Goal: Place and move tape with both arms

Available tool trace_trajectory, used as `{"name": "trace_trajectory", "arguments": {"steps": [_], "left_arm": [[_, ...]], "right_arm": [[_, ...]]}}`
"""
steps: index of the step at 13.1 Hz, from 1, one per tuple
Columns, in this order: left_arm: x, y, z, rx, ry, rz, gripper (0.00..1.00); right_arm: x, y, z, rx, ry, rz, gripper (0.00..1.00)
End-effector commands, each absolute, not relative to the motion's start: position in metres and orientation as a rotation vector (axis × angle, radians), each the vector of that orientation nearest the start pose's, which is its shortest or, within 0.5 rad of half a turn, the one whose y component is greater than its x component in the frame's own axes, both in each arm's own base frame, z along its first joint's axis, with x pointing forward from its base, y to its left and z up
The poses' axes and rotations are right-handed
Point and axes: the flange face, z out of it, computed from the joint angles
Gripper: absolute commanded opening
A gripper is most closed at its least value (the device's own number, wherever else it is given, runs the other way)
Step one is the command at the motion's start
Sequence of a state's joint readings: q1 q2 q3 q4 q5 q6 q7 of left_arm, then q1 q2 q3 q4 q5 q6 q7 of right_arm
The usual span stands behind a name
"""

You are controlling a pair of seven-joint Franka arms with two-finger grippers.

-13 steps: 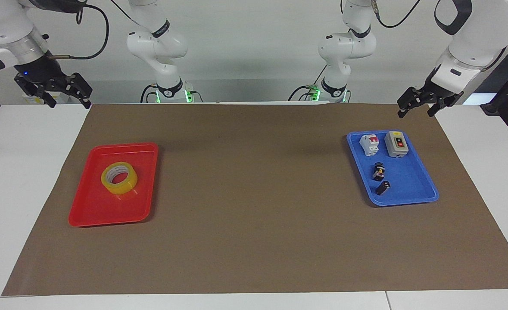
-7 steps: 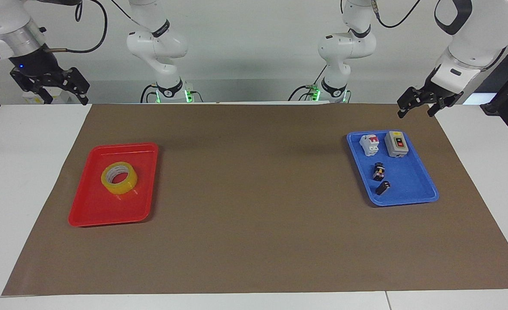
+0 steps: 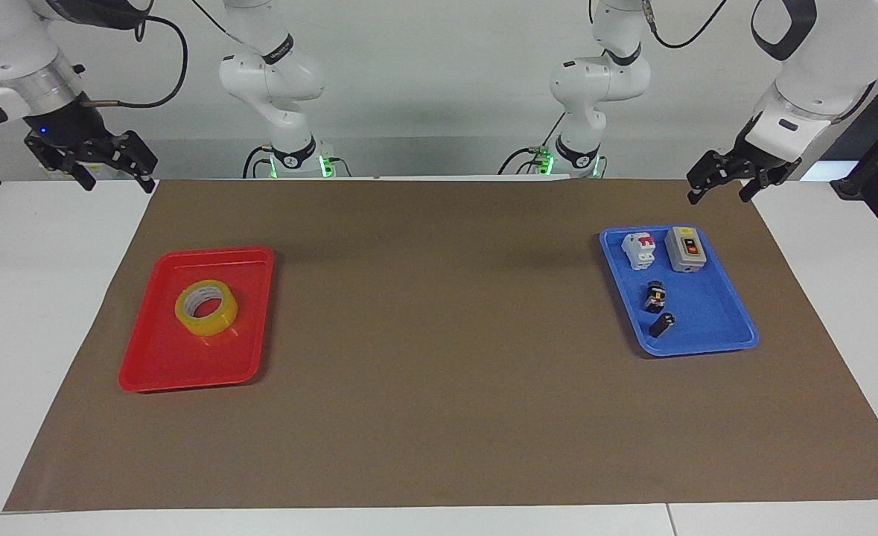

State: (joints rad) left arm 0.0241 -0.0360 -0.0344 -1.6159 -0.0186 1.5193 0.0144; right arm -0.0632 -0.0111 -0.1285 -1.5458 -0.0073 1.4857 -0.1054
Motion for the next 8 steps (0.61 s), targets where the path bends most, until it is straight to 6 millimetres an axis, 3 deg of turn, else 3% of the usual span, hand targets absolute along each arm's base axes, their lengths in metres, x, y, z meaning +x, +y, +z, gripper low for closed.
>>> {"name": "trace_trajectory", "arguments": {"steps": [1, 8], "left_arm": [[0.5329, -0.006, 0.6222, -3.174, 0.046, 0.107, 1.0], [0.533, -0.006, 0.6229, -3.174, 0.046, 0.104, 1.0]], "right_arm": [[0.5212, -0.1078, 0.6248, -3.145, 0.147, 0.061, 1.0], [0.523, -0.1039, 0.6288, -3.148, 0.136, 0.049, 1.0]]}}
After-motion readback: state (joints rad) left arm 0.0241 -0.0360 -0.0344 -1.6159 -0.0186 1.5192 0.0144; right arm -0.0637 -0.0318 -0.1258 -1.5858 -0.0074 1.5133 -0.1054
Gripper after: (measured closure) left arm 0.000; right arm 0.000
